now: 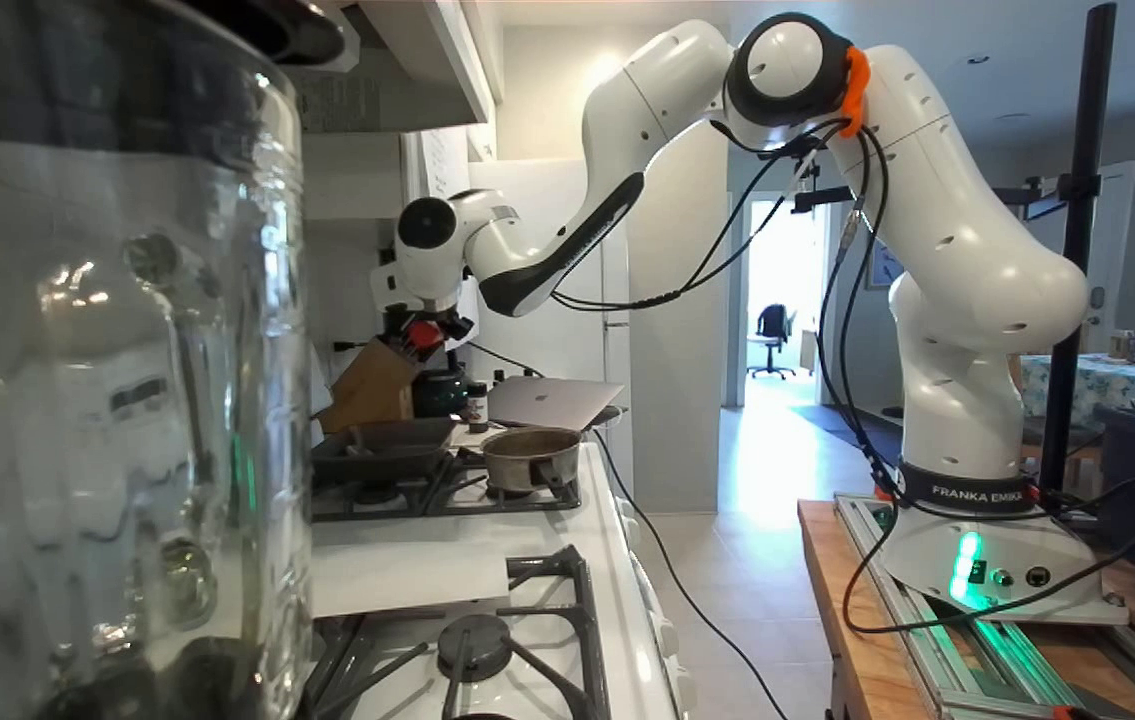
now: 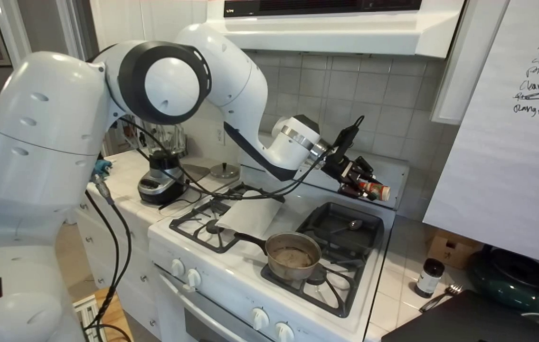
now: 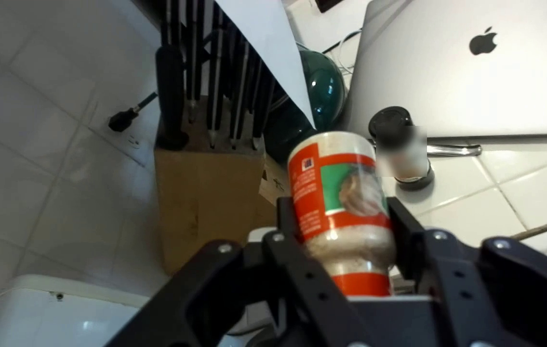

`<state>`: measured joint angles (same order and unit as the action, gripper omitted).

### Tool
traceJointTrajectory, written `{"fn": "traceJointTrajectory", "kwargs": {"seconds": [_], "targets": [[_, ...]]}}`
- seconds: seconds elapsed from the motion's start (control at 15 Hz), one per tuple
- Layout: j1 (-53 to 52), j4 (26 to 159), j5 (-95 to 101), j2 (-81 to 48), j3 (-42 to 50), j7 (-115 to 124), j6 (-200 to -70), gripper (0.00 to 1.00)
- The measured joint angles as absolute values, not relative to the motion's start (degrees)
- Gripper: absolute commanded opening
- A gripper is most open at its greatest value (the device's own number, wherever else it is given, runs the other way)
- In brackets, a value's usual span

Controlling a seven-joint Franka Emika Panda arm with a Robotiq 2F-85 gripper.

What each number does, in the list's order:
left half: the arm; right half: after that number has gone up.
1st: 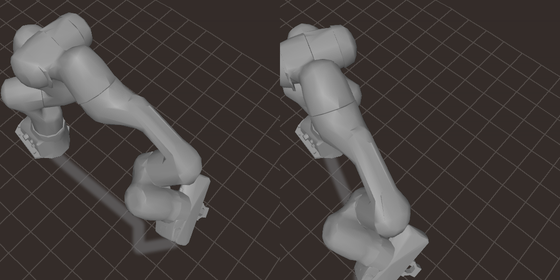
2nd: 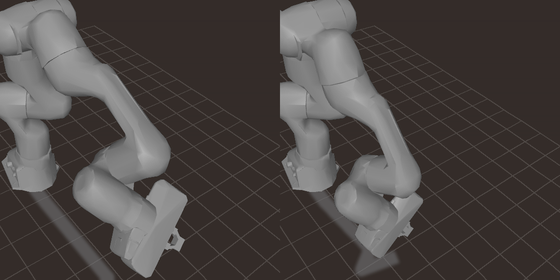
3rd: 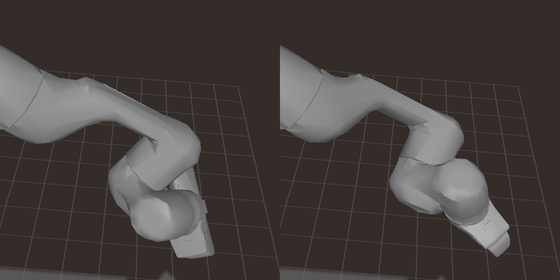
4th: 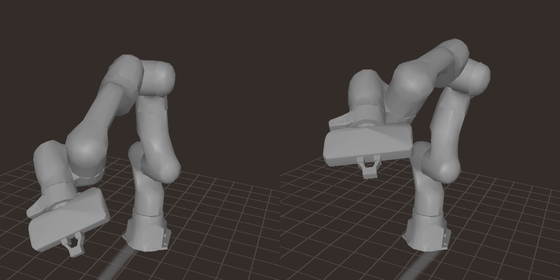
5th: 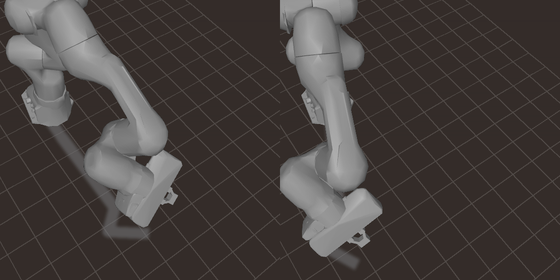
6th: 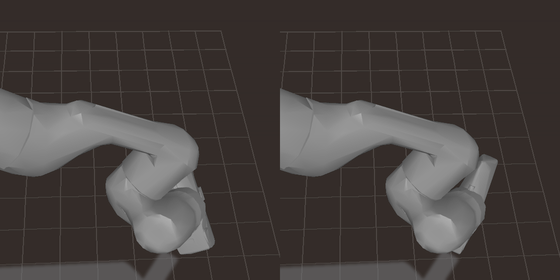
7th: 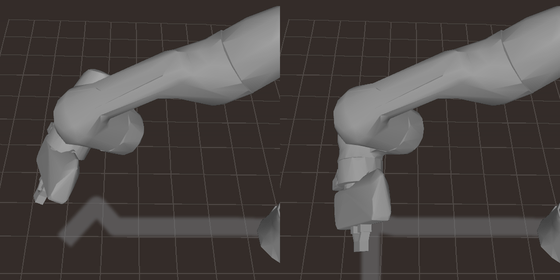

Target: Sprinkle some of the contents of the orange bottle into the grey tray

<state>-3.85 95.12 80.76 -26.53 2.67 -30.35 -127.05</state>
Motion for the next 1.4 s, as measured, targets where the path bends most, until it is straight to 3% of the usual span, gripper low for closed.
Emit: {"fn": "traceJointTrajectory", "kwargs": {"seconds": [1.07, 1.4], "targets": [[-7.8, 94.6, 113.1, -28.6, 2.7, -25.1, -112.4, 0.23], [-8.1, 96.2, 114.4, -30.2, 1.9, -23.3, -109.4, 0.23]]}}
